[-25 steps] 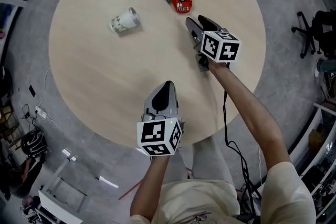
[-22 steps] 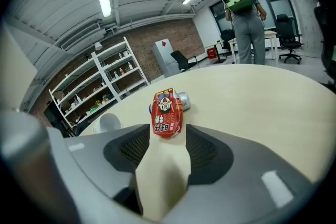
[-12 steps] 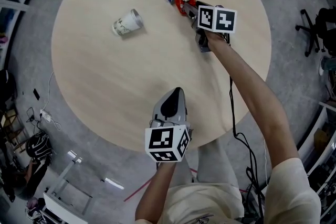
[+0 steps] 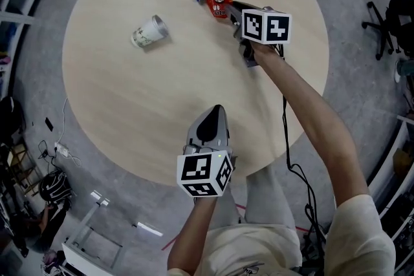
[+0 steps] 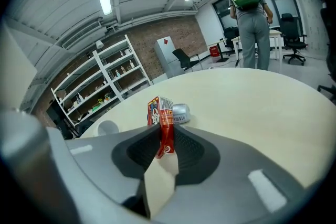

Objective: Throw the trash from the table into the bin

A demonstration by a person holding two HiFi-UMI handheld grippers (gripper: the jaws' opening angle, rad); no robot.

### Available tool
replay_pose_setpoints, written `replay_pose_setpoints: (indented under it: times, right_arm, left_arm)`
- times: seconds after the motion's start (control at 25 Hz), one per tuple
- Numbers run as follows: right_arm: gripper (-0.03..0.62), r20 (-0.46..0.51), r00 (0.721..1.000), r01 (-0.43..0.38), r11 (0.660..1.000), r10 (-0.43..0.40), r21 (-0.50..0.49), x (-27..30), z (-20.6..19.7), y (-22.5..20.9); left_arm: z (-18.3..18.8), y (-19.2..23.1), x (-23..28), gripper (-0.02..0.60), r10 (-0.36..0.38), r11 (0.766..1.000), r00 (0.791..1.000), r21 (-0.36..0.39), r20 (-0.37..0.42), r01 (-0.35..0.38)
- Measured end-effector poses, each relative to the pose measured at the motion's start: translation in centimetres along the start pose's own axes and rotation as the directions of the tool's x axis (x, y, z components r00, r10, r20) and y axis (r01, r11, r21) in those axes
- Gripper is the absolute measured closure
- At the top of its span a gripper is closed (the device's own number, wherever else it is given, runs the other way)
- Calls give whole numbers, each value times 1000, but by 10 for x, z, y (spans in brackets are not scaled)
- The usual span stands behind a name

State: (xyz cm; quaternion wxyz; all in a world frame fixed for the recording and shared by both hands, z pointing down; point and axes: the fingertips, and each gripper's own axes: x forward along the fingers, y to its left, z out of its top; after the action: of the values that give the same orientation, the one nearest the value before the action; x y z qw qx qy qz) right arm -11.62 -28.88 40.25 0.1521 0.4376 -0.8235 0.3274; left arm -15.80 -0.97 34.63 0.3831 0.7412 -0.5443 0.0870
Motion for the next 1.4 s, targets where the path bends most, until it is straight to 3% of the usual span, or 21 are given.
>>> replay_pose_setpoints:
  times: [0.32, 0.68, 0.84, 1.08, 1.4]
  right_arm:
    - [514, 39, 999, -37, 999, 36, 26, -77, -13, -21]
    - [516, 103, 994, 24, 993, -36, 114, -221, -62, -108]
    - [516, 116, 989, 70, 975, -96, 213, -248, -80, -138]
    - [517, 174, 965, 131, 937, -195, 323, -375, -151, -210]
    - [517, 142, 950, 200, 890, -279, 409, -435, -240, -270]
  left_arm:
    - [-20, -40, 13, 577, -55, 998, 998, 41, -37, 57]
    - [-66, -124, 36, 577, -160, 976, 978, 130, -137, 177]
    - [-70, -132, 58, 577, -202, 963, 959, 137, -201, 232]
    - [-141, -235, 68, 577, -260, 926, 925, 201, -279, 321]
    - [-206, -294, 94, 577, -289, 891, 876, 227, -386, 394]
